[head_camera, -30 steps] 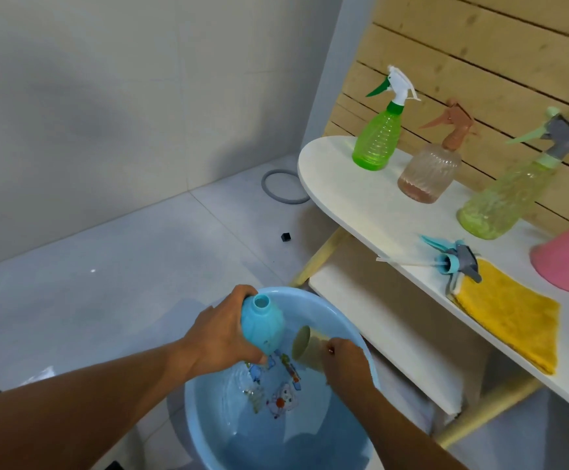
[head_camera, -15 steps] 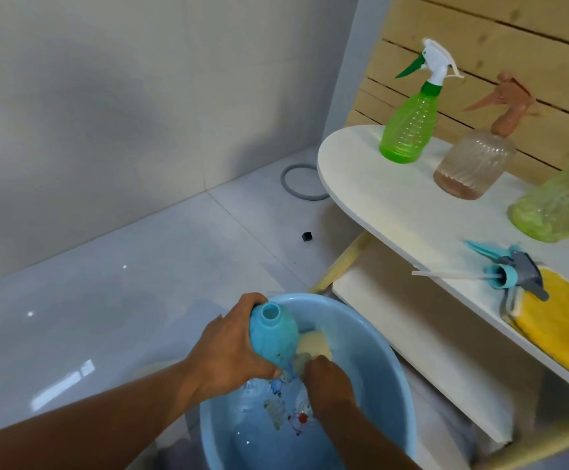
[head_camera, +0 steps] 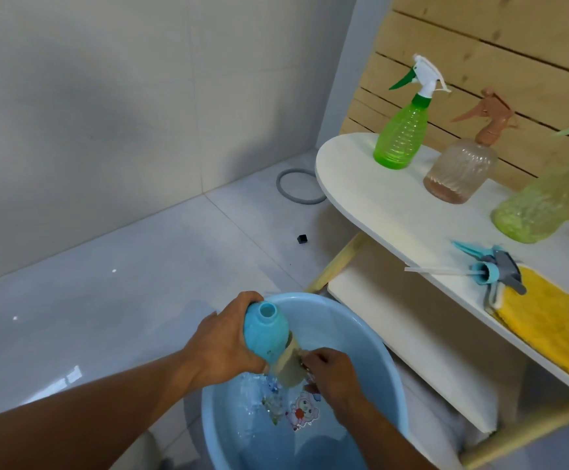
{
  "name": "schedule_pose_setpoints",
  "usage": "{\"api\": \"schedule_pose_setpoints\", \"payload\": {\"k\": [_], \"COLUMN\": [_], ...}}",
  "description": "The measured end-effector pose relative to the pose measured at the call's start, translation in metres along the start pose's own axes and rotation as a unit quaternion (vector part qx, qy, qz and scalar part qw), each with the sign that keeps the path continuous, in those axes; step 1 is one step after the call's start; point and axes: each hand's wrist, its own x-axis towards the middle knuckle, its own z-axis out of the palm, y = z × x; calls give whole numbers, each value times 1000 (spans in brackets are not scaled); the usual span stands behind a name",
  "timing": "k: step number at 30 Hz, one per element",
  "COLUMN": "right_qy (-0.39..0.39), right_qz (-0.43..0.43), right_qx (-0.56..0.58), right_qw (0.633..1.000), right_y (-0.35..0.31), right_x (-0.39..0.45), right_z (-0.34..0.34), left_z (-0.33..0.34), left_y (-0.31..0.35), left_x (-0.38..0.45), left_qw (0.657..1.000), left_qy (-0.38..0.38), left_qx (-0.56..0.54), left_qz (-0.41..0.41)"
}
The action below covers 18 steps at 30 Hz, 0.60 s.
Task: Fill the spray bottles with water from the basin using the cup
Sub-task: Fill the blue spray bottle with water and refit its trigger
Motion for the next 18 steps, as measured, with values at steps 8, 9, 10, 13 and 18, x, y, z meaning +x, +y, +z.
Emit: {"api": "schedule_pose_setpoints", "payload": {"k": [8, 9, 10, 13, 18], "right_qy": [84, 90, 94, 103, 125], "right_qz": [-46, -57, -64, -98, -150], "right_qx": [45, 49, 50, 44, 39], "right_qw": [994, 993, 992, 989, 980], "right_y": [-33, -38, -44, -62, -92], "right_x": [-48, -53, -58, -75, -104], "right_z": [-64, -71, -77, -90, -103], "left_z": [1, 1, 1, 1, 4], "left_y": [1, 2, 4, 11, 20], "left_x": [-13, -13, -13, -16, -20], "left_qw": [1000, 1000, 1000, 999, 998], "left_qy": [-17, -19, -20, -26, -38], "left_qx": [6, 11, 15, 33, 50], "left_qz": [-10, -12, -13, -13, -17]}}
